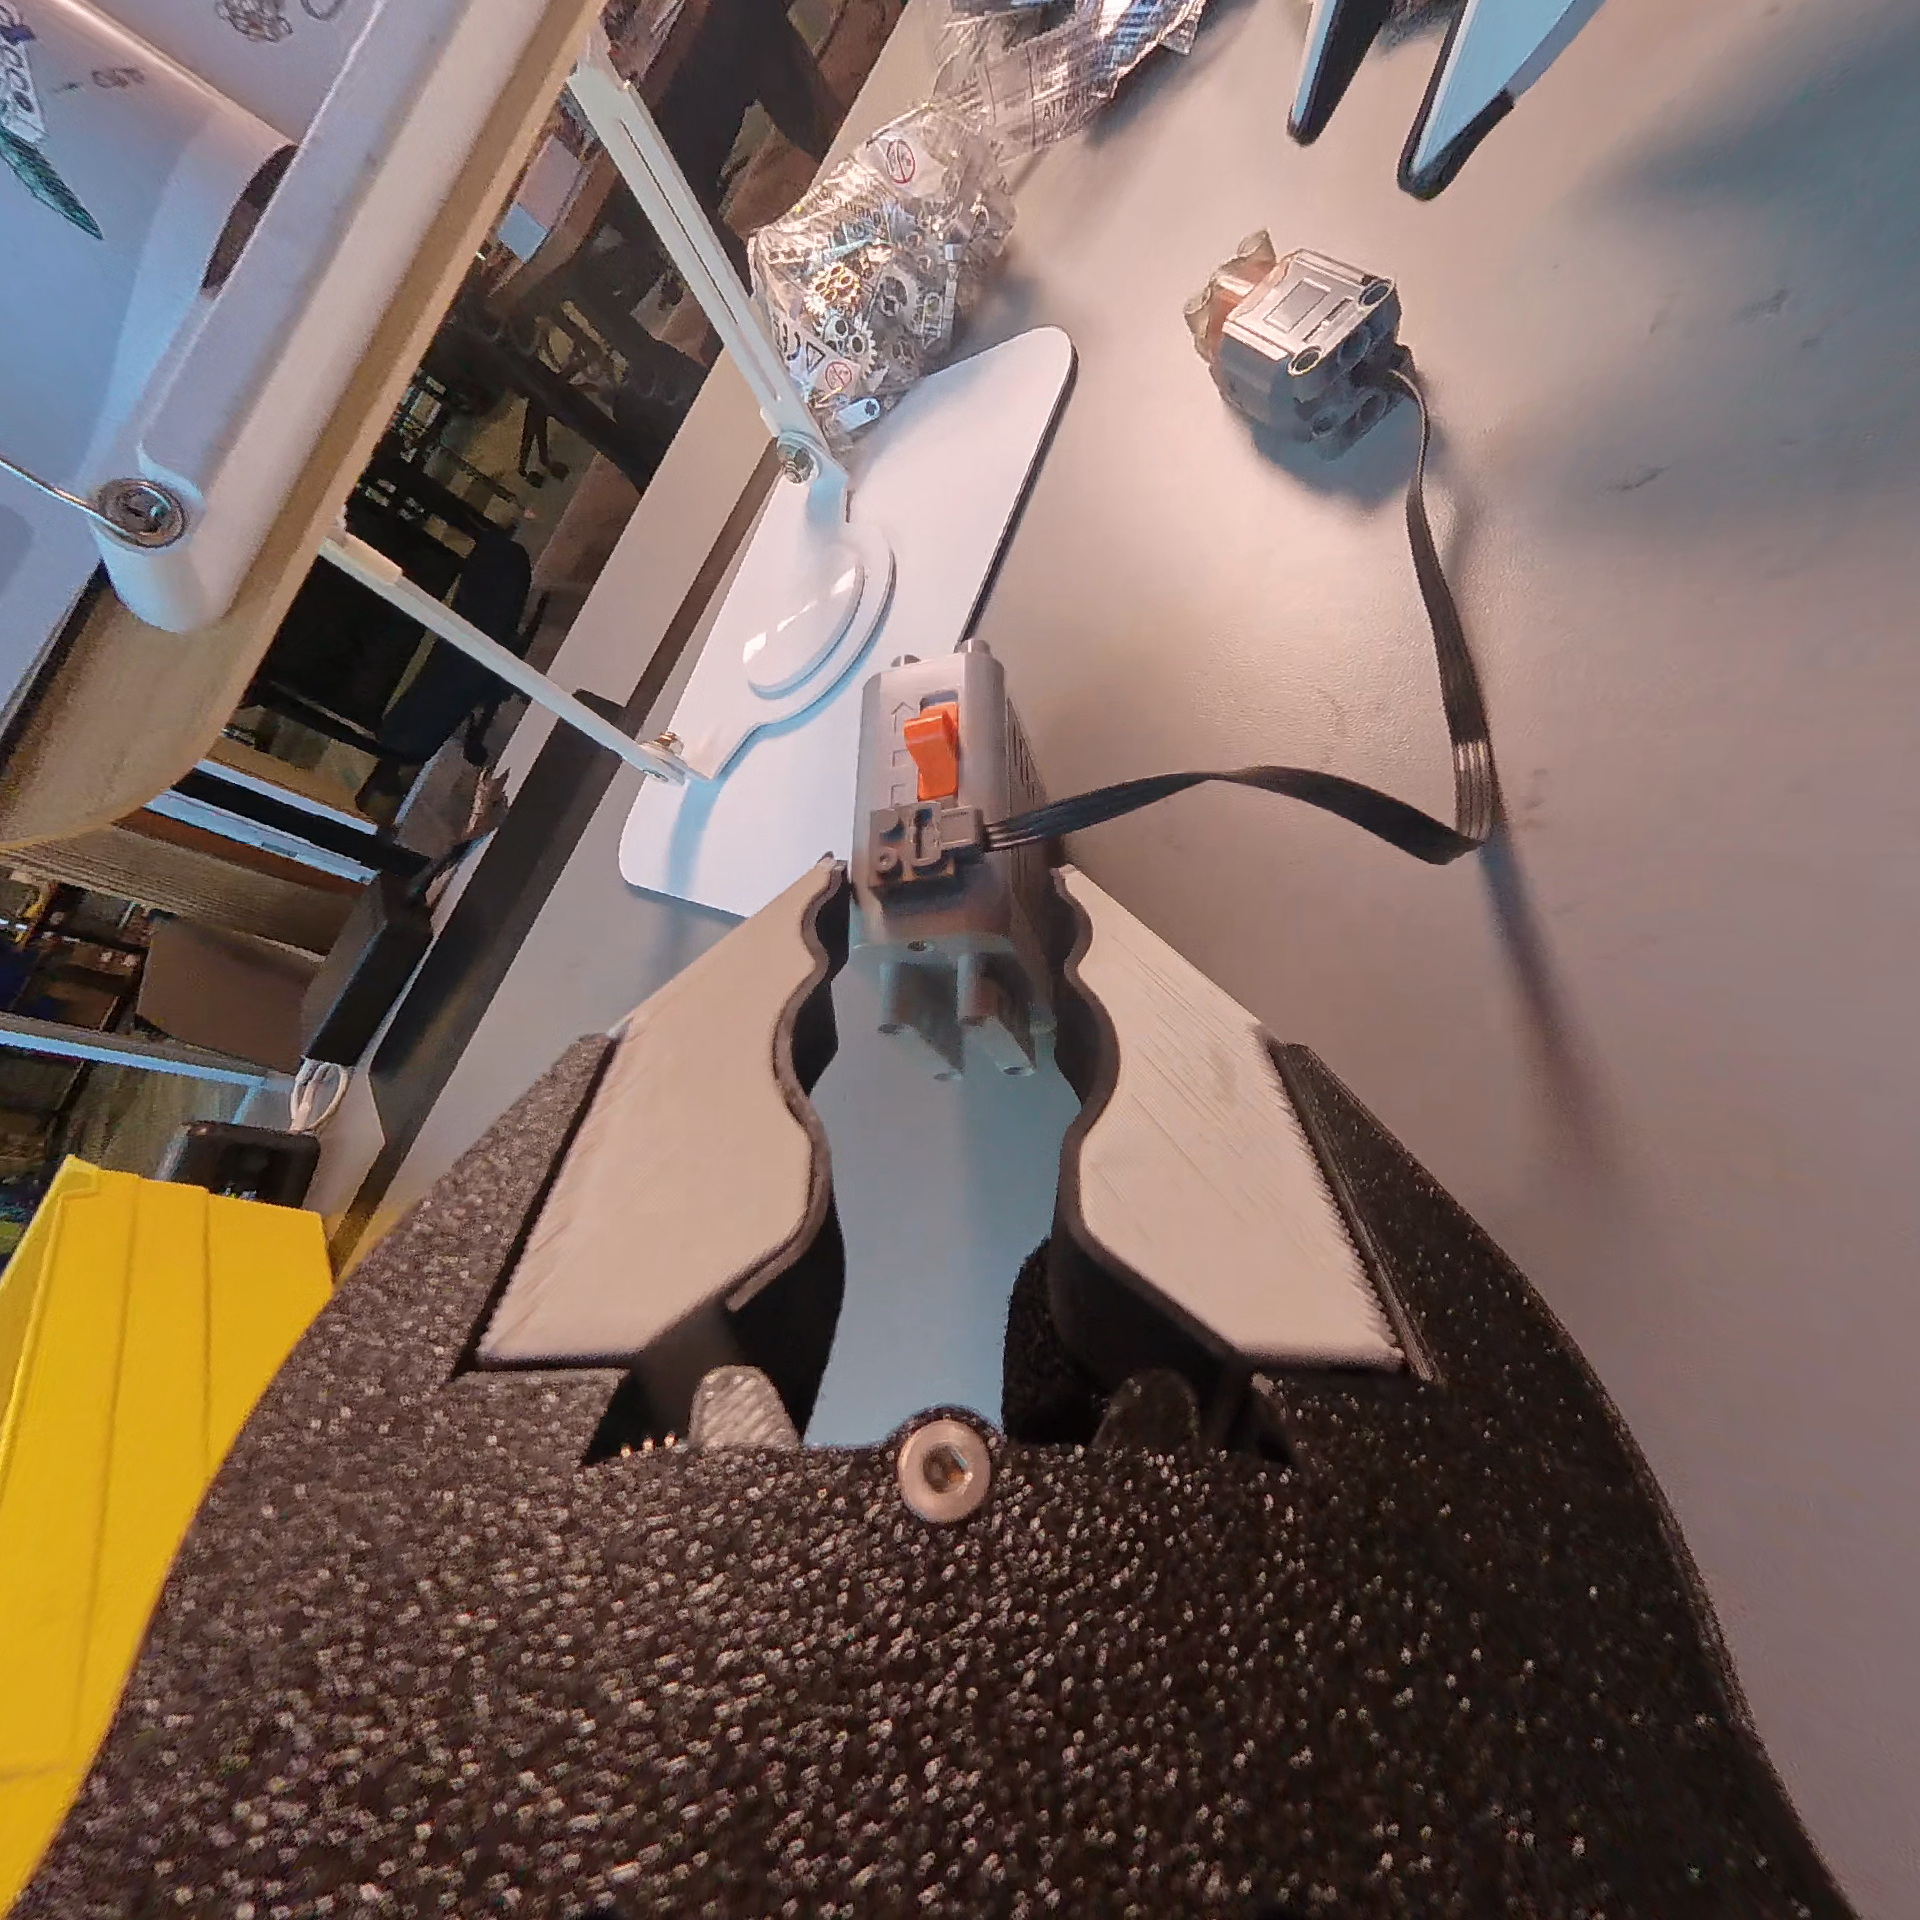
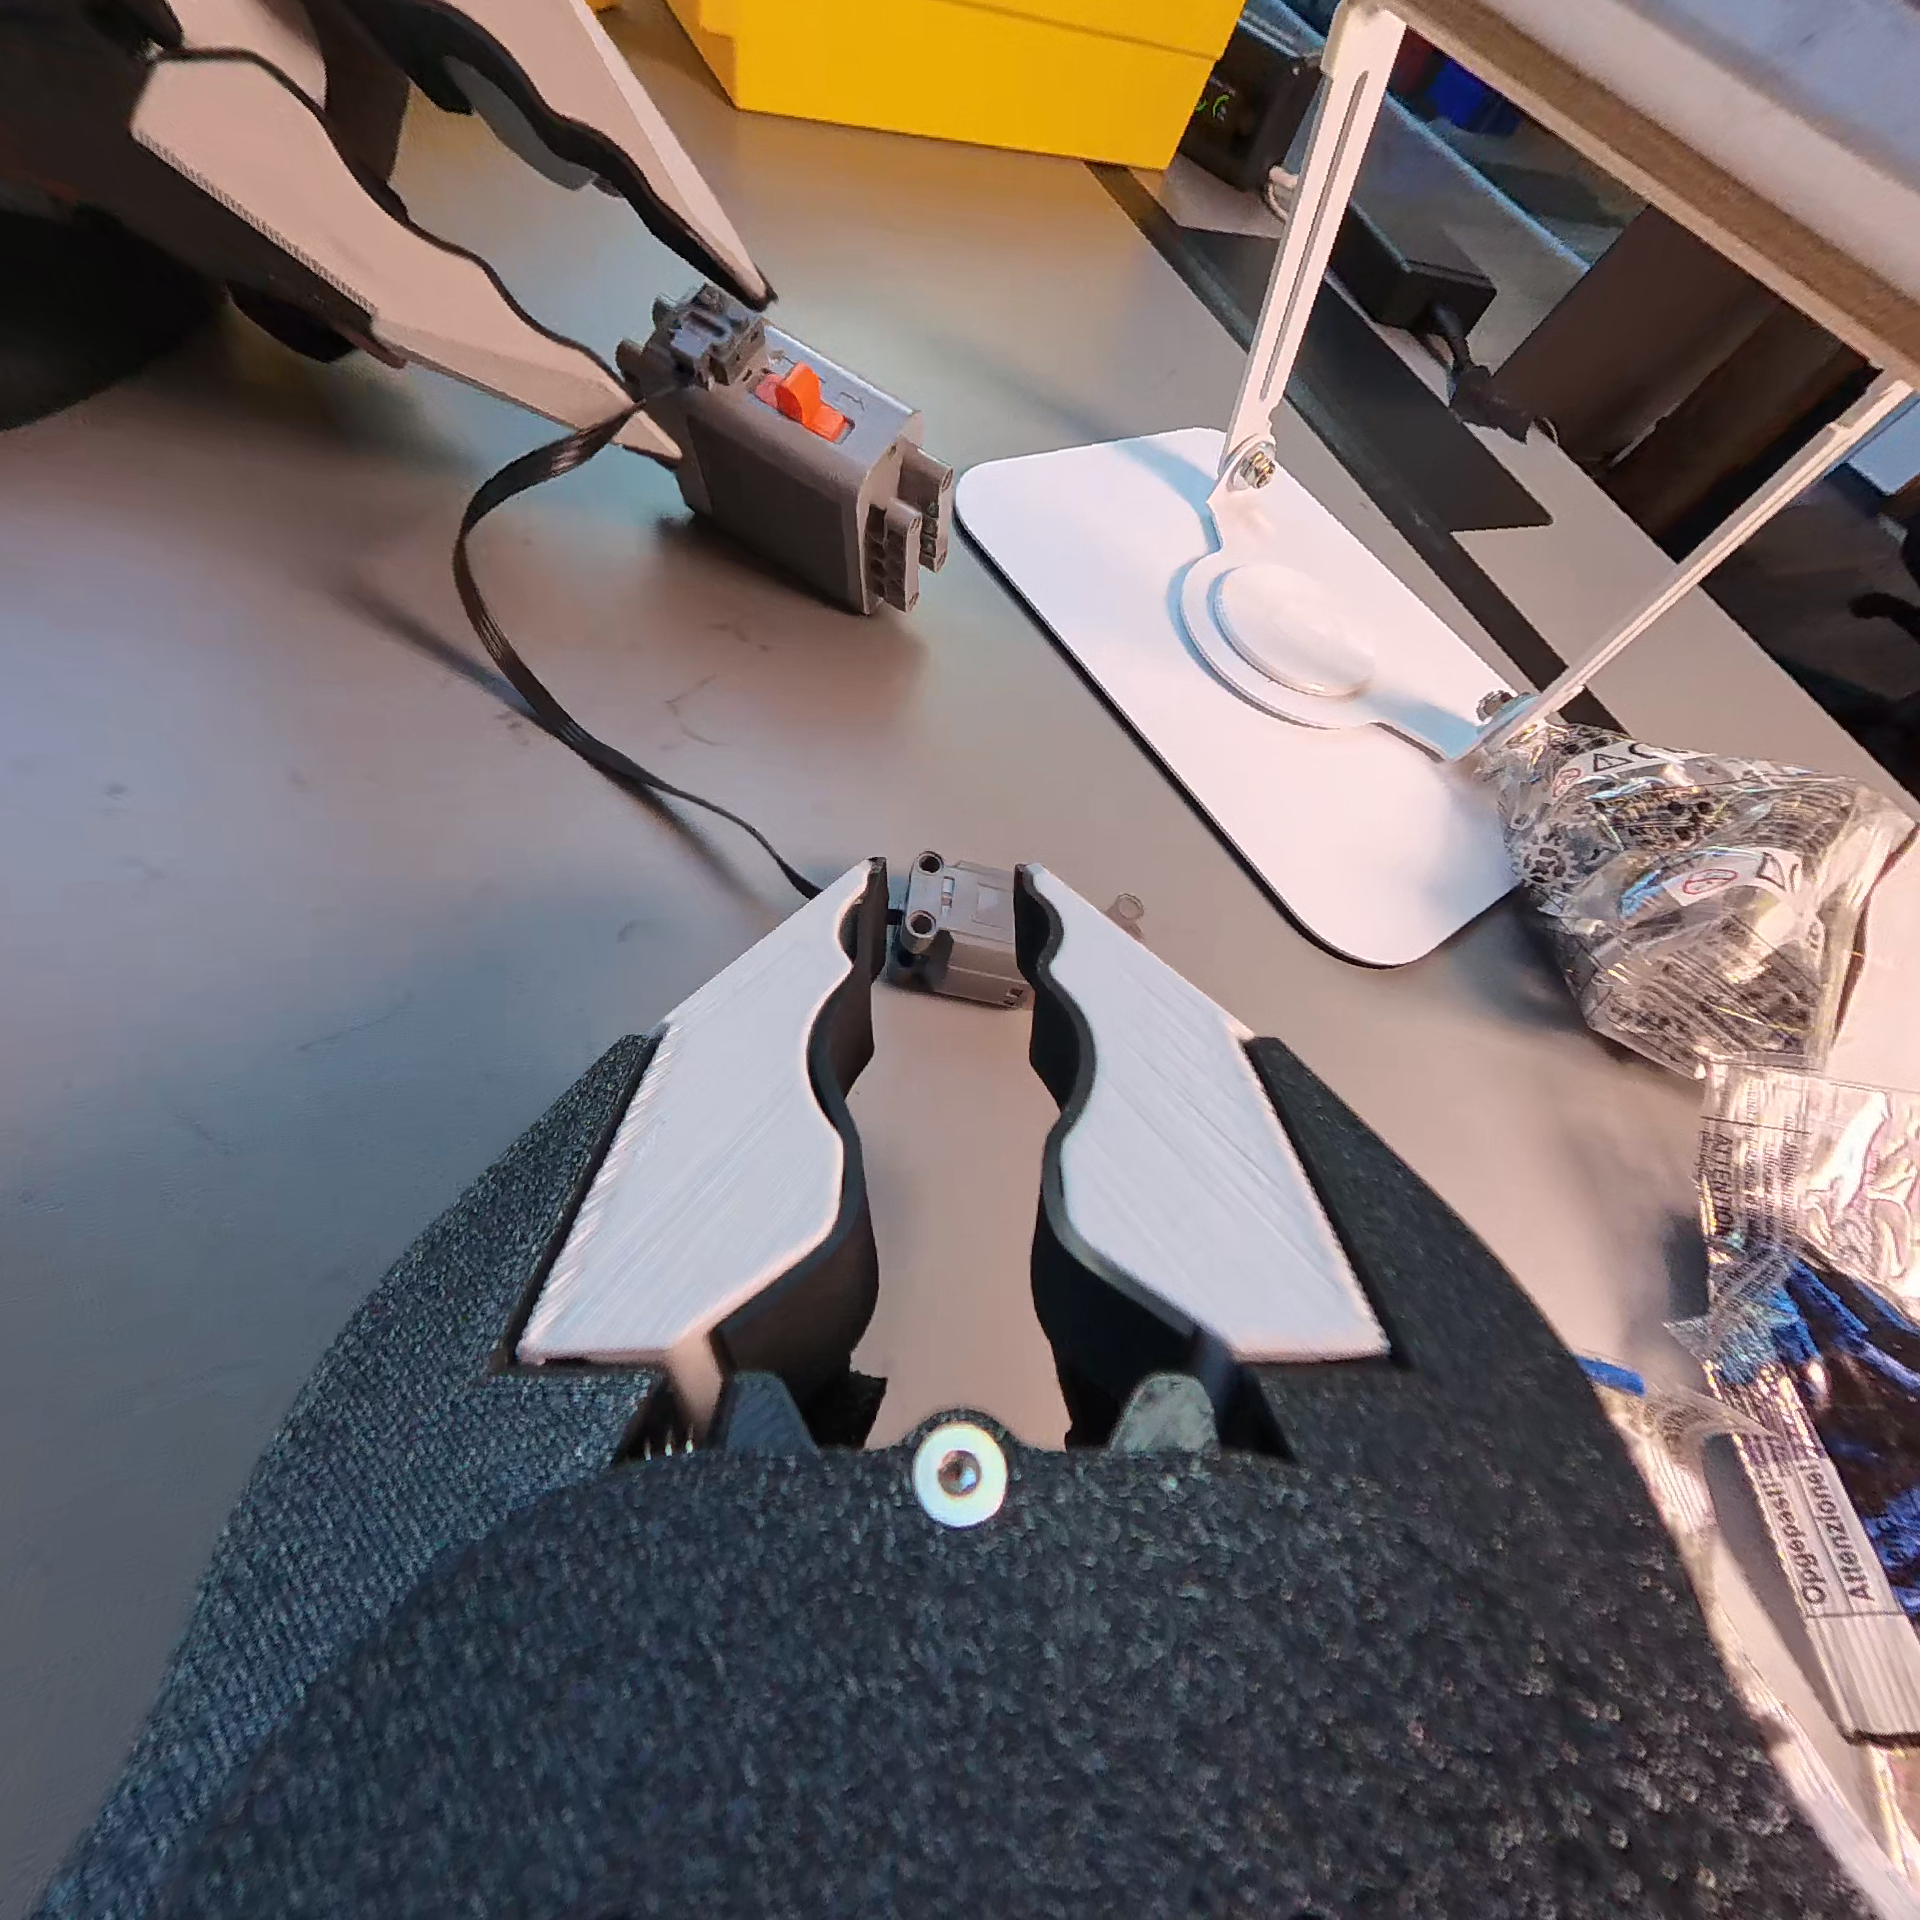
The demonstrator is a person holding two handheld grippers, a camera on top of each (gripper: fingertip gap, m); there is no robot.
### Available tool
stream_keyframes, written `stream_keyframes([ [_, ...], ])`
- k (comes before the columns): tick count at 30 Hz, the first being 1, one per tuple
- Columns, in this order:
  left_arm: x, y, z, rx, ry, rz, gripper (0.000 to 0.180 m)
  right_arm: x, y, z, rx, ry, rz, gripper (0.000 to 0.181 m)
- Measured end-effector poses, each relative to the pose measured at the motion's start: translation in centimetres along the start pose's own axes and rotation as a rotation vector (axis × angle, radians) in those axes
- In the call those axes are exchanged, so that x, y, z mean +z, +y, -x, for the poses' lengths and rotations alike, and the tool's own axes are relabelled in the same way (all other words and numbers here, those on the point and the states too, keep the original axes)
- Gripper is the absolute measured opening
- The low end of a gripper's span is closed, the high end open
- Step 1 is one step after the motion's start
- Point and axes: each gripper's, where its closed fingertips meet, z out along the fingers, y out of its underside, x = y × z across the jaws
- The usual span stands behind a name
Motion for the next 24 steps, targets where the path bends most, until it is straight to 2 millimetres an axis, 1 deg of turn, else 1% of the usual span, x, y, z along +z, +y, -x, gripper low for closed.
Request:
stream_keyframes([
  [2, -0.4, -0.5, -0.4, -0.013, 0.030, -0.025, 0.029, 0.2, 0.2, 0.0, -0.006, 0.003, 0.012, 0.023],
  [7, -0.8, -0.9, -1.3, -0.005, 0.075, -0.035, 0.026, 0.2, -0.2, 0.0, -0.011, 0.024, -0.001, 0.023],
  [9, -0.8, -0.9, -1.5, -0.013, 0.093, -0.041, 0.026, -0.1, -0.7, -0.5, 0.006, 0.045, -0.037, 0.023],
  [11, -1.0, -1.1, -2.3, 0.005, 0.135, -0.053, 0.027, -0.5, -1.1, -1.2, 0.041, 0.071, -0.065, 0.024],
  [13, -0.9, -0.4, -3.5, 0.086, 0.176, -0.008, 0.018, -0.7, -1.3, -1.9, 0.073, 0.090, -0.085, 0.024],
  [14, -0.7, 0.3, -3.9, 0.125, 0.175, 0.029, 0.019, -0.8, -1.4, -2.1, 0.083, 0.095, -0.094, 0.024],
  [15, -0.6, 0.3, -4.0, 0.152, 0.163, 0.029, 0.024, -0.9, -1.4, -2.2, 0.089, 0.101, -0.100, 0.024],
  [18, -0.7, 0.3, -4.1, 0.124, 0.189, 0.025, 0.027, -0.9, -1.4, -2.3, 0.085, 0.110, -0.097, 0.024],
  [19, -0.9, 0.2, -3.9, 0.089, 0.198, 0.010, 0.030, -0.9, -1.5, -2.3, 0.080, 0.114, -0.100, 0.024],
  [21, -1.8, -0.6, -2.7, -0.056, 0.220, -0.066, 0.038, -1.0, -1.8, -2.5, 0.078, 0.121, -0.114, 0.025],
  [23, -3.0, -1.3, -0.5, -0.248, 0.239, -0.151, 0.051, -1.6, -2.7, -3.2, 0.090, 0.136, -0.150, 0.026],
  [24, -3.7, -2.0, 1.2, -0.344, 0.220, -0.215, 0.056, -1.9, -3.5, -3.8, 0.102, 0.147, -0.178, 0.027],
])
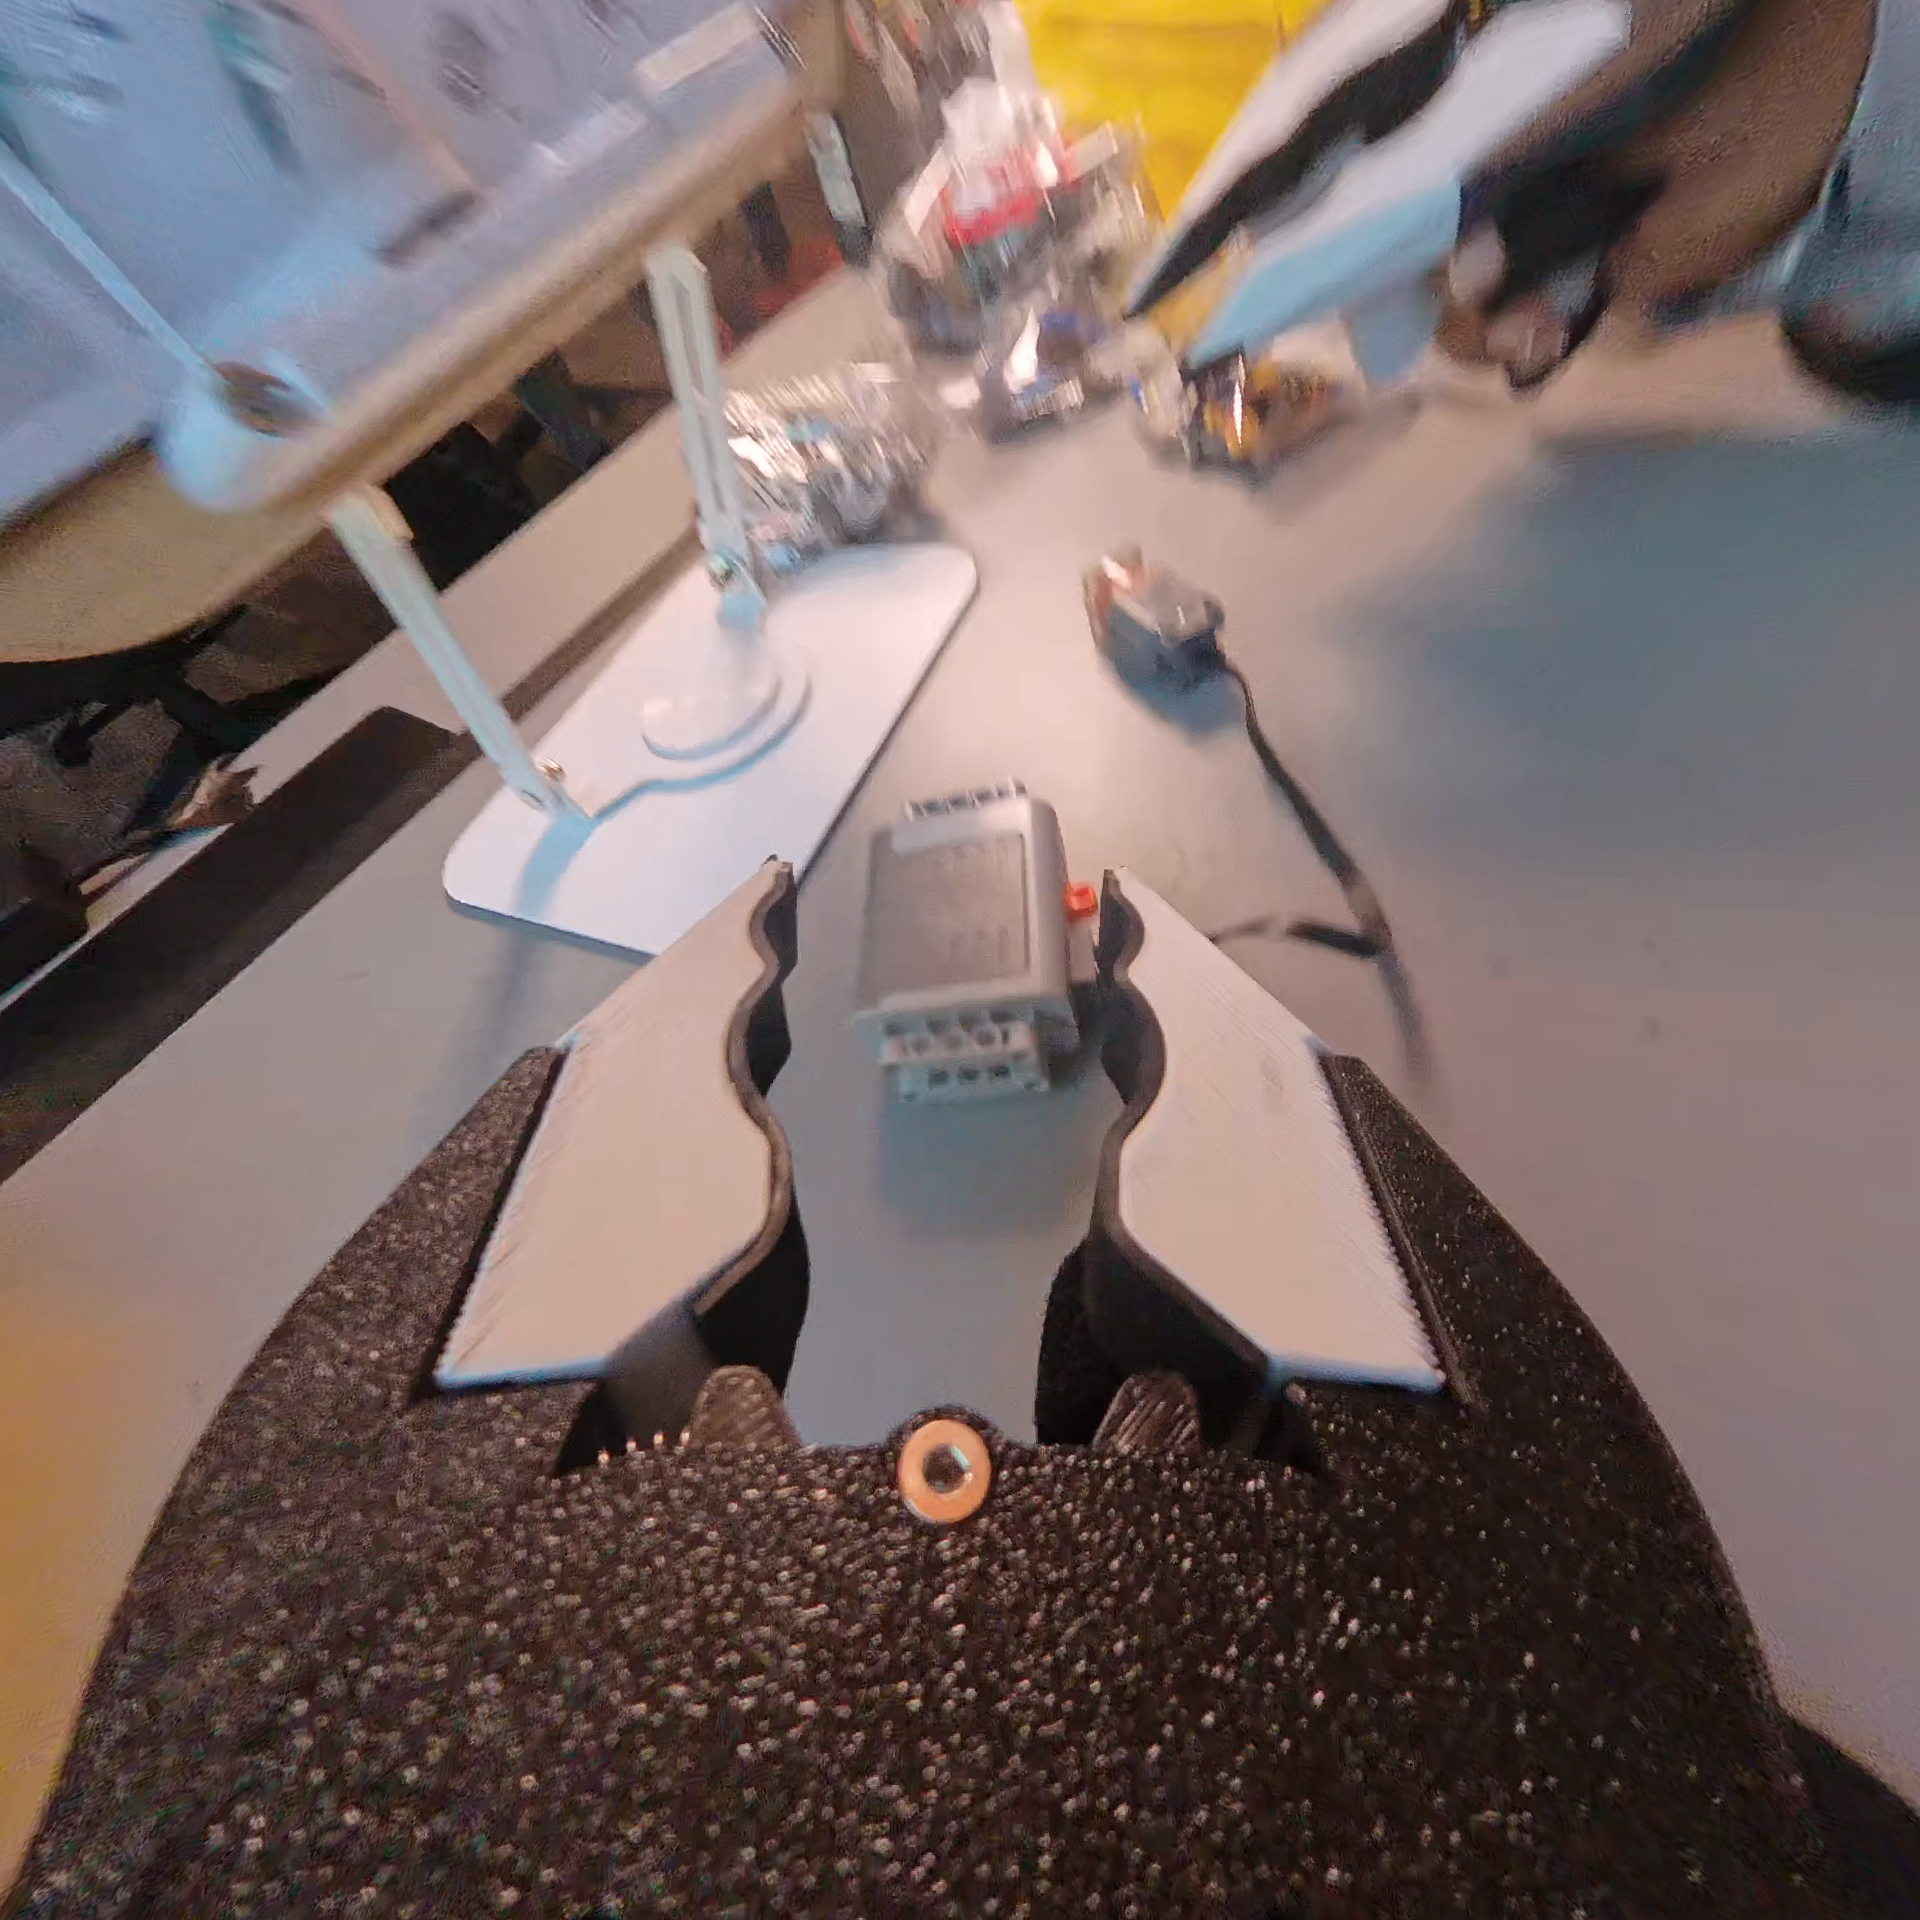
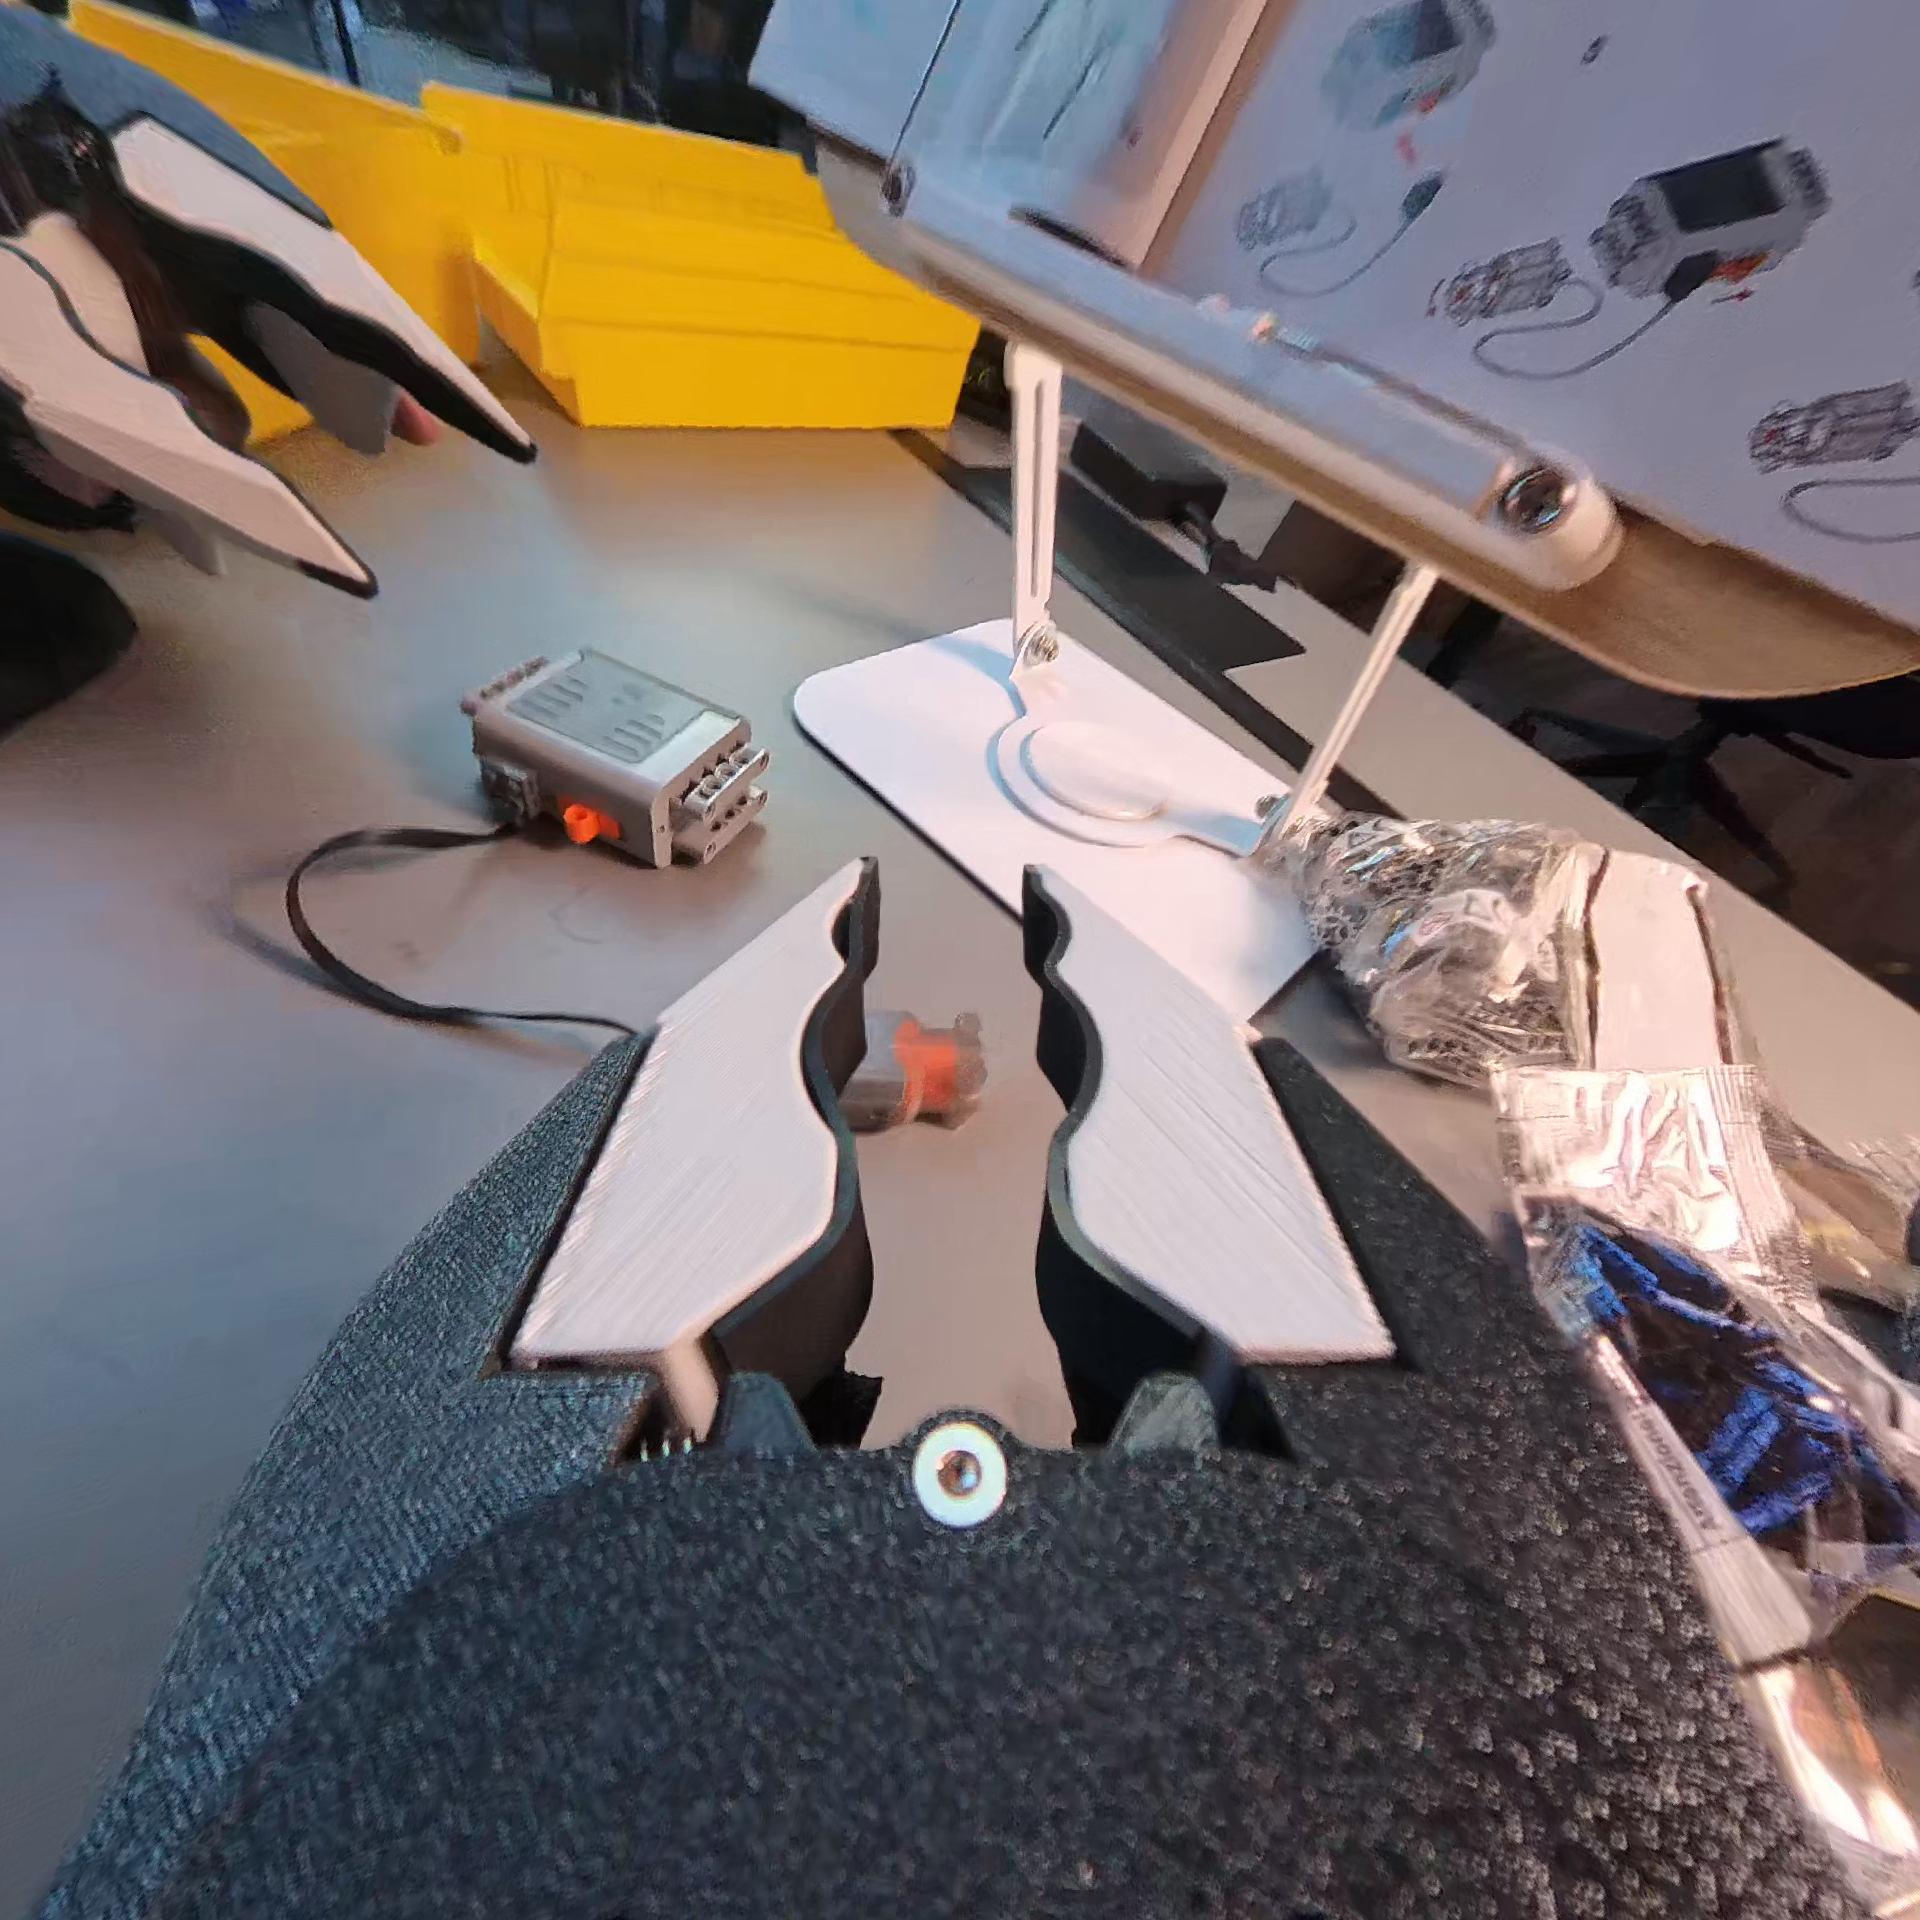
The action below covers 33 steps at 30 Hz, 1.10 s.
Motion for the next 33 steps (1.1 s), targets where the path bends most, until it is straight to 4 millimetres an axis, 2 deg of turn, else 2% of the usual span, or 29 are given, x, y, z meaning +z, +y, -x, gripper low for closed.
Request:
stream_keyframes([
  [3, -1.9, -5.8, 4.4, -0.188, -0.085, -0.271, 0.056, 0.1, -3.6, -2.1, -0.026, 0.044, -0.071, 0.031],
  [6, -1.0, -9.6, 9.2, -0.241, -0.233, -0.307, 0.057, 1.4, -7.7, -4.3, -0.107, 0.093, -0.097, 0.038],
  [8, 0.9, -10.9, 12.2, -0.242, -0.337, -0.257, 0.057, 2.5, -10.5, -6.1, -0.143, 0.150, -0.119, 0.044],
  [10, 2.9, -11.7, 14.6, -0.230, -0.420, -0.231, 0.055, 3.4, -12.3, -8.4, -0.154, 0.230, -0.117, 0.058],
  [12, 4.3, -12.1, 16.1, -0.238, -0.471, -0.215, 0.050, 3.8, -13.1, -10.7, -0.136, 0.311, -0.110, 0.073],
  [13, 4.3, -12.2, 16.7, -0.215, -0.520, -0.221, 0.036, 3.8, -12.9, -11.6, -0.117, 0.346, -0.106, 0.078],
  [16, 4.0, -11.7, 16.9, -0.153, -0.564, -0.221, 0.021, 3.3, -11.1, -13.2, -0.096, 0.405, -0.108, 0.084],
  [17, 4.0, -11.3, 16.7, -0.139, -0.550, -0.210, 0.007, 3.1, -10.3, -13.6, -0.100, 0.417, -0.103, 0.084],
  [18, 3.8, -11.0, 16.7, -0.133, -0.556, -0.208, 0.003, 2.9, -9.6, -14.0, -0.098, 0.421, -0.097, 0.084],
  [20, 3.2, -10.5, 16.9, -0.150, -0.565, -0.217, 0.004, 2.8, -8.9, -14.4, -0.081, 0.413, -0.097, 0.083],
  [23, 2.6, -9.9, 17.0, -0.221, -0.559, -0.236, 0.005, 2.6, -8.9, -14.6, -0.108, 0.433, -0.103, 0.077],
  [26, 1.9, -9.0, 17.0, -0.306, -0.578, -0.262, 0.007, 2.7, -8.8, -14.5, -0.155, 0.435, -0.099, 0.061],
  [30, 1.3, -7.4, 16.5, -0.434, -0.535, -0.310, 0.010, 3.2, -8.2, -14.2, -0.127, 0.403, -0.093, 0.055],
  [33, 0.9, -6.4, 16.0, -0.459, -0.504, -0.321, 0.014, 3.5, -8.1, -13.8, -0.132, 0.393, -0.089, 0.055],
])
